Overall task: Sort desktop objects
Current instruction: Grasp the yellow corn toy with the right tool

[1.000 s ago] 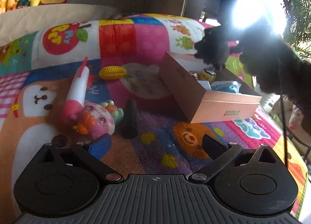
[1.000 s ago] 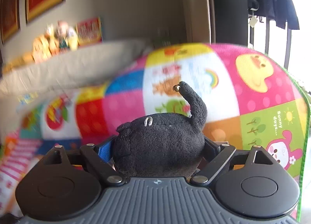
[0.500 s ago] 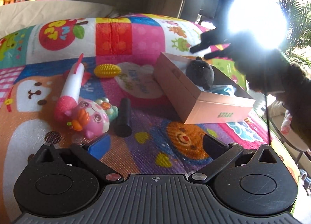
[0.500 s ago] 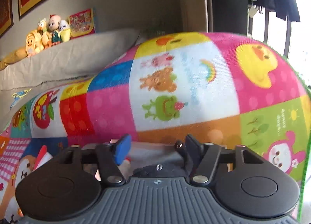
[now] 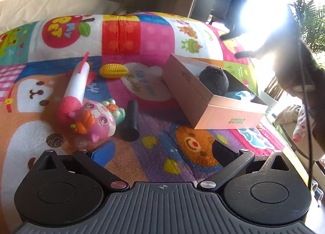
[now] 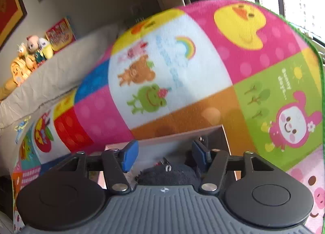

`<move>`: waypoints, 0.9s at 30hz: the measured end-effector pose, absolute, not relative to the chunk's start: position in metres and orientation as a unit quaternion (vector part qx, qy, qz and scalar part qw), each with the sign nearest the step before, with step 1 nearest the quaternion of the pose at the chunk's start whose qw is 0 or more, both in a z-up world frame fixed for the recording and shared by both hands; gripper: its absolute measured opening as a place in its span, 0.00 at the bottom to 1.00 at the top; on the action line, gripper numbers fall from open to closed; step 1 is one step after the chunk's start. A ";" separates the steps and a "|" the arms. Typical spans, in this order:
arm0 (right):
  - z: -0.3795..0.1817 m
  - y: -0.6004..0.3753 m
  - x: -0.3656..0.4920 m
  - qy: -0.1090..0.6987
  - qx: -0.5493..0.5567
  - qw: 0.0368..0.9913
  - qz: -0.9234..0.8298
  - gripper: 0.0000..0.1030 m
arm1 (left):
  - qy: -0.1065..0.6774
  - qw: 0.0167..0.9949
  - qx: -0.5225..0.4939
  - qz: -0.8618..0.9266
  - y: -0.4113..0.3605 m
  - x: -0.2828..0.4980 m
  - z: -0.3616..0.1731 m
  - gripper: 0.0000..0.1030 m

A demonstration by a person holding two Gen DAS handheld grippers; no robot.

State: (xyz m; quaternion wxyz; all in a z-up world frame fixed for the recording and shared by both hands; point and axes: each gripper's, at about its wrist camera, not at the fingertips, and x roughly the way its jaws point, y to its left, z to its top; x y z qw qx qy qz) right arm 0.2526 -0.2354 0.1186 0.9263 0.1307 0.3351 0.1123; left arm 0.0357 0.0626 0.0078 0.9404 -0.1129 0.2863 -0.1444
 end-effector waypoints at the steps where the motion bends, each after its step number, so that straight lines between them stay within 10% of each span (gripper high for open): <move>1: 0.126 -0.235 0.245 0.323 0.133 0.929 0.121 0.69 | 0.286 0.941 -0.112 -0.143 0.062 0.036 0.008 1.00; 11: 0.120 -0.148 0.155 0.268 -0.016 0.937 0.224 0.72 | 0.268 0.962 -0.041 -0.041 0.077 0.014 0.021 1.00; 16: 0.085 -0.082 0.108 0.272 -0.098 0.911 0.294 0.38 | 0.272 0.961 -0.052 0.022 0.106 0.006 0.020 1.00; 27: 0.049 0.000 0.247 0.419 -0.009 0.884 0.205 0.64 | 0.274 0.959 -0.069 0.006 0.110 0.005 0.014 1.00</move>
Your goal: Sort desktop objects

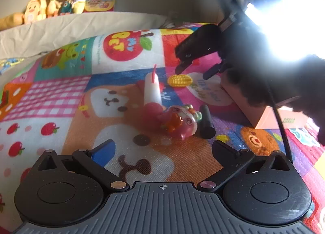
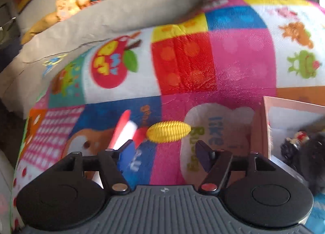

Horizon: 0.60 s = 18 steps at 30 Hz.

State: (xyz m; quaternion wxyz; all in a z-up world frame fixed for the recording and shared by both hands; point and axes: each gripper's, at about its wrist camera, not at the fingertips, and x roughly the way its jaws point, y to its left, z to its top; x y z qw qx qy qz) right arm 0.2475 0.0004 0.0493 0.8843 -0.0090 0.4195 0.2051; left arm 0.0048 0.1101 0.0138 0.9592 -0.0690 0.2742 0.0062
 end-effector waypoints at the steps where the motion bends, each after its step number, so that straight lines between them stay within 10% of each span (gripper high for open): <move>1: 0.041 0.008 0.255 0.421 -0.021 0.886 0.194 0.64 | 0.276 0.958 -0.076 0.008 0.112 0.005 0.013 1.00; 5: 0.023 0.017 0.273 0.432 -0.012 0.881 0.193 0.66 | 0.276 0.956 -0.098 0.011 0.119 0.004 0.013 1.00; 8: 0.033 0.010 0.266 0.442 0.011 0.867 0.230 0.29 | 0.273 0.957 -0.098 0.008 0.118 0.004 0.013 1.00; 18: 0.085 -0.084 0.142 0.376 0.005 0.867 0.327 0.29 | 0.266 0.961 -0.080 0.014 0.112 0.001 0.015 1.00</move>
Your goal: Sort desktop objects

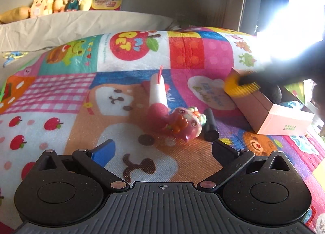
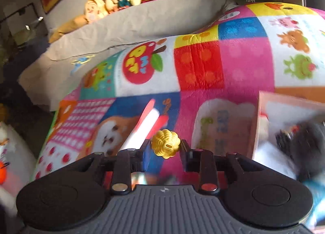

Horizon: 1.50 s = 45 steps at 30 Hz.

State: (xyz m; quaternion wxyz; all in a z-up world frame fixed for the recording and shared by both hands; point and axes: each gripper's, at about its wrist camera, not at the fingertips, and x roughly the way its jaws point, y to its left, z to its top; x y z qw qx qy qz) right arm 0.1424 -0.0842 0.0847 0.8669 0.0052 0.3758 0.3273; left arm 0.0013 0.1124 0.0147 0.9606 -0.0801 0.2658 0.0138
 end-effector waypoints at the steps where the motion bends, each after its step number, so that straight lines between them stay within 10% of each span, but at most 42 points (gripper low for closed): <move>1: 0.081 -0.100 0.125 0.377 0.006 0.865 0.332 0.29 | 0.267 0.961 -0.074 0.012 0.111 0.002 0.015 1.00; 8: 0.033 -0.189 0.060 0.393 0.015 0.887 0.242 0.29 | 0.262 0.962 -0.041 -0.063 0.070 0.015 0.025 1.00; 12: 0.019 -0.218 0.043 0.346 0.030 0.925 0.155 0.63 | 0.269 0.959 0.007 -0.084 0.034 0.032 0.026 0.75; 22: 0.013 -0.243 0.011 0.238 0.072 0.960 0.125 0.93 | 0.325 0.945 0.016 -0.039 0.028 0.077 0.008 0.62; 29: 0.012 -0.248 0.010 0.232 0.091 0.958 0.139 0.97 | 0.329 0.941 0.056 -0.050 0.019 0.079 0.013 0.30; 36: 0.011 -0.248 0.009 0.230 0.095 0.958 0.140 1.00 | 0.344 0.924 0.047 -0.161 -0.012 0.029 0.022 0.32; 45: 0.011 -0.248 0.010 0.236 0.097 0.957 0.138 1.00 | 0.347 0.917 0.028 -0.194 -0.022 0.010 0.021 0.74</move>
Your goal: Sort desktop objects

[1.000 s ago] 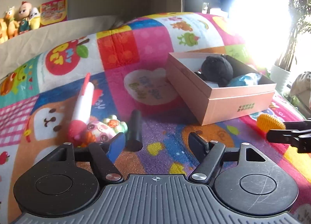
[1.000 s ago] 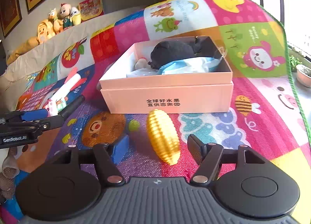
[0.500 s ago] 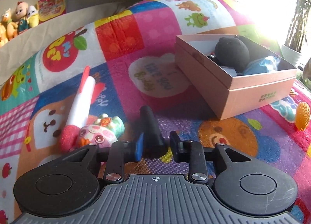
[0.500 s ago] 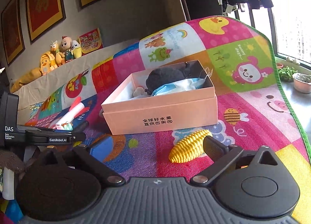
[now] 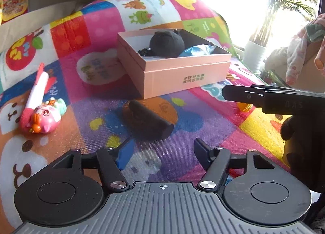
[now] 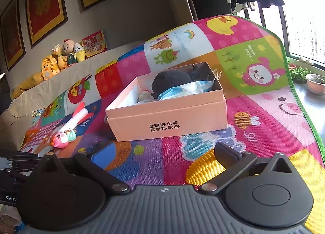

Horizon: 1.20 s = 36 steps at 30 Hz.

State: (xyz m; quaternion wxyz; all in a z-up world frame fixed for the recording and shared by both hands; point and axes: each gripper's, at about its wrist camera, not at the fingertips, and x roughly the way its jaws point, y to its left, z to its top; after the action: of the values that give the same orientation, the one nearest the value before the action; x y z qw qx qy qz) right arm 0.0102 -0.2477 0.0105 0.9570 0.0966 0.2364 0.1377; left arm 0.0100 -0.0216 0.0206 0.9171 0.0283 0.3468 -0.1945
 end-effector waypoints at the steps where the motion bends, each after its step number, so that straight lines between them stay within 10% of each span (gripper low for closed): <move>1: 0.011 -0.248 0.010 0.236 0.097 0.957 0.138 1.00 | 0.348 0.916 0.022 -0.198 -0.021 0.011 0.020 0.76; 8: 0.010 -0.249 0.011 0.236 0.099 0.957 0.135 1.00 | 0.337 0.916 0.023 -0.217 -0.028 0.015 0.022 0.93; 36: -0.008 -0.295 0.032 0.283 0.260 0.919 0.088 1.00 | 0.318 0.923 0.042 -0.212 -0.045 0.083 0.011 0.98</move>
State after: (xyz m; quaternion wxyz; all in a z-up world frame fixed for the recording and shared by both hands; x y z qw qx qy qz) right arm 0.0319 -0.2955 -0.0078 0.9191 0.2600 0.2826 0.0883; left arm 0.0830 -0.0452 0.0108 0.9232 0.0425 0.3176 -0.2120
